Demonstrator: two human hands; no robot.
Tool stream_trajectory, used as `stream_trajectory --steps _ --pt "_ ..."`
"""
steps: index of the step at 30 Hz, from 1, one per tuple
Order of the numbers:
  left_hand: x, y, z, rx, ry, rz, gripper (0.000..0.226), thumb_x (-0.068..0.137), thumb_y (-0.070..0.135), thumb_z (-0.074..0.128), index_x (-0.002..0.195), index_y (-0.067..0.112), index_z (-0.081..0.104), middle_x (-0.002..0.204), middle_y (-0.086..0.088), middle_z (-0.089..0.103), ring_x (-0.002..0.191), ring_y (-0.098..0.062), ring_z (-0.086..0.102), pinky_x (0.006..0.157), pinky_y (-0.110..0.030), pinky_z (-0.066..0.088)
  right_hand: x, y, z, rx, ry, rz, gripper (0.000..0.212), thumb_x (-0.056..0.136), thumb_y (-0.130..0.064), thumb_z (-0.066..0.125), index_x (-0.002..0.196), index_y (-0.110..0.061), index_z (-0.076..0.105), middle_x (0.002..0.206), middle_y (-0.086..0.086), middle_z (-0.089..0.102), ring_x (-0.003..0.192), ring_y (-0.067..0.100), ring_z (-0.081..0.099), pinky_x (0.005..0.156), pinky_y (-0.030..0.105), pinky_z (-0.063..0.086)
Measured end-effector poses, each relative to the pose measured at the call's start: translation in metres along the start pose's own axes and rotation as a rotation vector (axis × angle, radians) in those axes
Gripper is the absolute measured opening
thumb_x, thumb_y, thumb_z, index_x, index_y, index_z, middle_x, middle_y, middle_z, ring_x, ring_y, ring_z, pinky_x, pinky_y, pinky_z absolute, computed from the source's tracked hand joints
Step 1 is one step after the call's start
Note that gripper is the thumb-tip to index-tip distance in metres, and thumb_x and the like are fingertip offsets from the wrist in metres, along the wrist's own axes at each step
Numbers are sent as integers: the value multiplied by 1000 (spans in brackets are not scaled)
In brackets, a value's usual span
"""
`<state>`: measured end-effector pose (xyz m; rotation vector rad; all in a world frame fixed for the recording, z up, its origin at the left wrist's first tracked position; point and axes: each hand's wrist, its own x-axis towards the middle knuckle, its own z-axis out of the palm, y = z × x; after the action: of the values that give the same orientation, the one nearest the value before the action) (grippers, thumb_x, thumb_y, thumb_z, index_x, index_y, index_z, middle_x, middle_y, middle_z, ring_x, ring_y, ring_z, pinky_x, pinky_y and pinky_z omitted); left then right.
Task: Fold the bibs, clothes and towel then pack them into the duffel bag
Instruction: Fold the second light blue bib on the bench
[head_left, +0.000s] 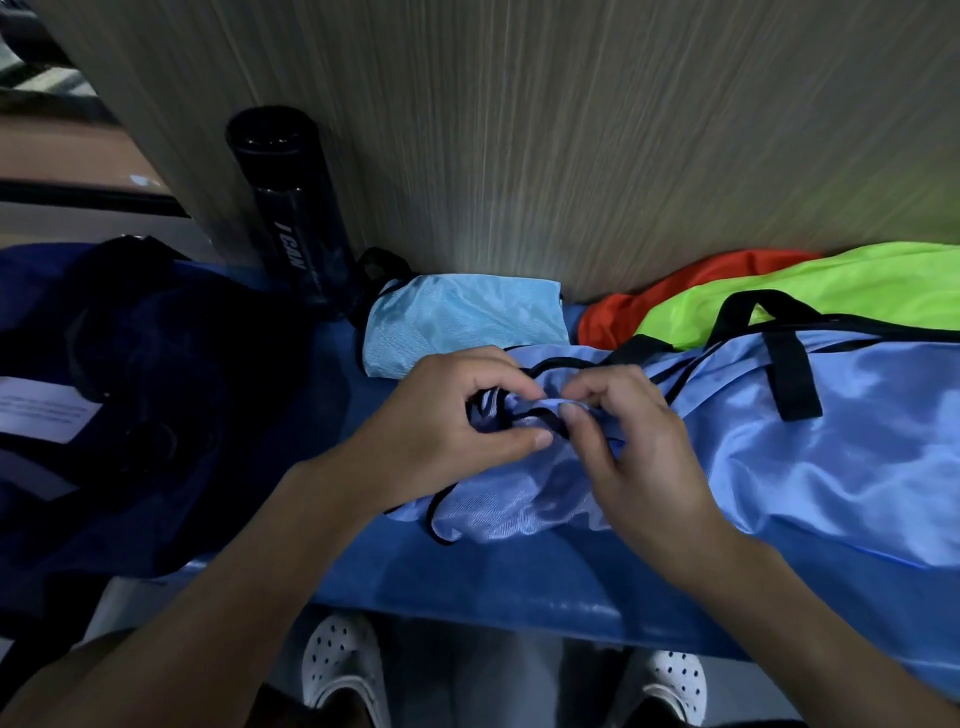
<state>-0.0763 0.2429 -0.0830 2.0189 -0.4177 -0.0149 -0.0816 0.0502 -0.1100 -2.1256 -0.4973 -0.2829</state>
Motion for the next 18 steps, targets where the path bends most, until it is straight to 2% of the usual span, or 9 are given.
stream_trajectory --steps 3,5,7,10,12,15,18 --pt "1 -1 0 -1 46 -4 12 79 20 74 89 14 77 88 6 69 84 -17 66 80 -41 50 1 -3 -3 37 -4 11 17 92 -39 55 107 -42 48 104 -13 56 101 16 57 82 29 48" --pt "1 -1 0 -16 72 -5 14 80 20 70 90 13 77 88 5 70 85 -17 67 80 -42 51 1 -2 -5 -120 -3 -140 28 87 -35 63 111 -31 49 109 -17 51 104 13 51 86 35 43" --pt "1 0 0 -30 70 -6 15 81 22 70 91 12 76 88 4 70 84 -18 67 81 -45 52 3 2 -5 -223 16 -258 27 85 -25 69 108 -20 56 112 -9 51 104 17 50 85 41 41" --pt "0 1 1 -50 59 -4 10 82 23 71 91 18 75 86 2 70 81 -21 67 80 -47 52 5 7 -4 -271 83 -285 13 90 -17 61 101 -12 66 109 -2 56 99 22 52 82 46 41" --pt "-1 2 1 -71 63 -10 8 85 18 74 91 23 72 83 3 72 78 -18 69 78 -43 54 5 7 -6 -266 75 -284 18 93 -17 55 103 -10 69 107 0 60 99 22 54 83 45 41" --pt "-2 2 1 -96 63 -8 13 88 8 72 96 18 68 84 1 72 78 -18 69 79 -41 55 6 6 -8 -302 28 -302 25 98 -18 48 107 -10 69 107 -2 62 102 22 54 85 43 39" --pt "-1 3 3 -114 53 -2 21 89 6 68 105 17 60 90 0 72 83 -22 69 82 -46 54 9 8 -9 -272 -3 -281 24 98 -16 45 107 -9 67 110 -1 57 105 22 50 86 45 40"
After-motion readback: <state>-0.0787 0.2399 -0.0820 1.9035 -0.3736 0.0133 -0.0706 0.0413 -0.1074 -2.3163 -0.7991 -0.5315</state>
